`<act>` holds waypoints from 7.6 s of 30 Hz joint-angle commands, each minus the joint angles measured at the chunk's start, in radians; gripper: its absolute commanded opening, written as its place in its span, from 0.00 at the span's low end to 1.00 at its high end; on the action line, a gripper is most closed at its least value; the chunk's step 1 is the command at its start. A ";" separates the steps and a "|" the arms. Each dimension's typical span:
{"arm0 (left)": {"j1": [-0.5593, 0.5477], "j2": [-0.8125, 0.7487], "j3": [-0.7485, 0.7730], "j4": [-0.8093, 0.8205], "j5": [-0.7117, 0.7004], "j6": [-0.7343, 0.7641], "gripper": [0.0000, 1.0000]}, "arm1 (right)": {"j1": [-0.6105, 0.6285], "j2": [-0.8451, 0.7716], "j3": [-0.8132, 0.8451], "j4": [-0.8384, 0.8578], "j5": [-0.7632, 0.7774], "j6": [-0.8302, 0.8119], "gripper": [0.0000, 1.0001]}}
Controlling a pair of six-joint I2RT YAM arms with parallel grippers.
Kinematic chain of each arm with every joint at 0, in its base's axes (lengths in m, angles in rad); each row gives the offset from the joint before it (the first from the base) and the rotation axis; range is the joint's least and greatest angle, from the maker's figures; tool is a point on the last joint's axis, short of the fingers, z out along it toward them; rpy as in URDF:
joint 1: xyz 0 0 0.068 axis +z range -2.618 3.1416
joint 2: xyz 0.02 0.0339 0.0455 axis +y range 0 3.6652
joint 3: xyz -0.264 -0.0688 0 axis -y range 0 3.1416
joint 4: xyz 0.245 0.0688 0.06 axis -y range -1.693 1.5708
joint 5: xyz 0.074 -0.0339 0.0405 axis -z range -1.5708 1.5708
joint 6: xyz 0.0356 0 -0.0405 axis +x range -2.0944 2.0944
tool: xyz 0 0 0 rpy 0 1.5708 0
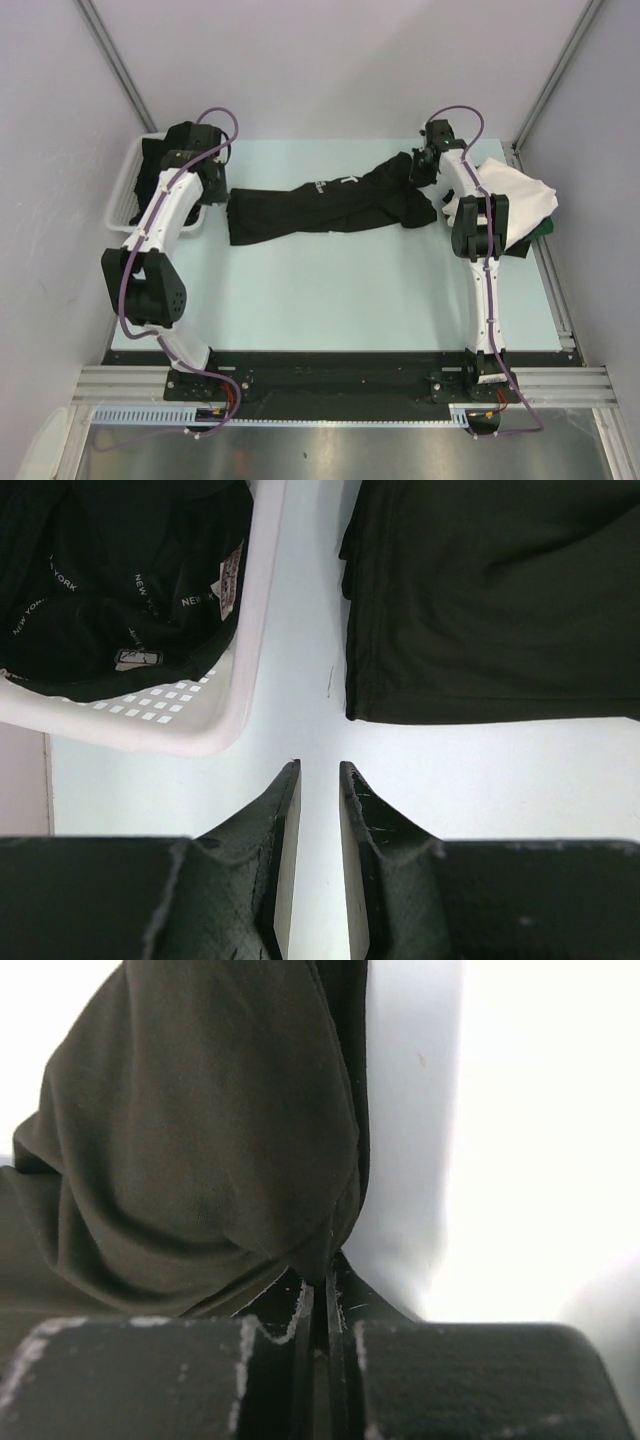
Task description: Fold and stack the t-shirts
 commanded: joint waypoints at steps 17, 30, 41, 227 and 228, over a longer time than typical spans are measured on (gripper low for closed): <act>-0.060 -0.161 -0.149 -0.002 -0.020 -0.024 0.26 | -0.007 0.021 0.075 0.614 -0.067 0.071 0.09; -0.074 -0.144 -0.115 -0.008 -0.008 -0.029 0.26 | -0.021 0.056 0.013 0.583 -0.038 0.077 0.92; -0.092 -0.103 -0.241 0.176 0.044 -0.105 0.28 | -0.035 -0.190 -0.154 0.615 -0.016 0.068 1.00; -0.560 -0.304 -0.579 -0.204 0.029 -0.385 0.37 | 0.094 -0.582 -0.303 0.234 0.007 -0.067 1.00; -0.560 -0.304 -0.580 -0.218 0.026 -0.385 0.38 | 0.100 -0.571 -0.288 0.232 0.026 -0.070 1.00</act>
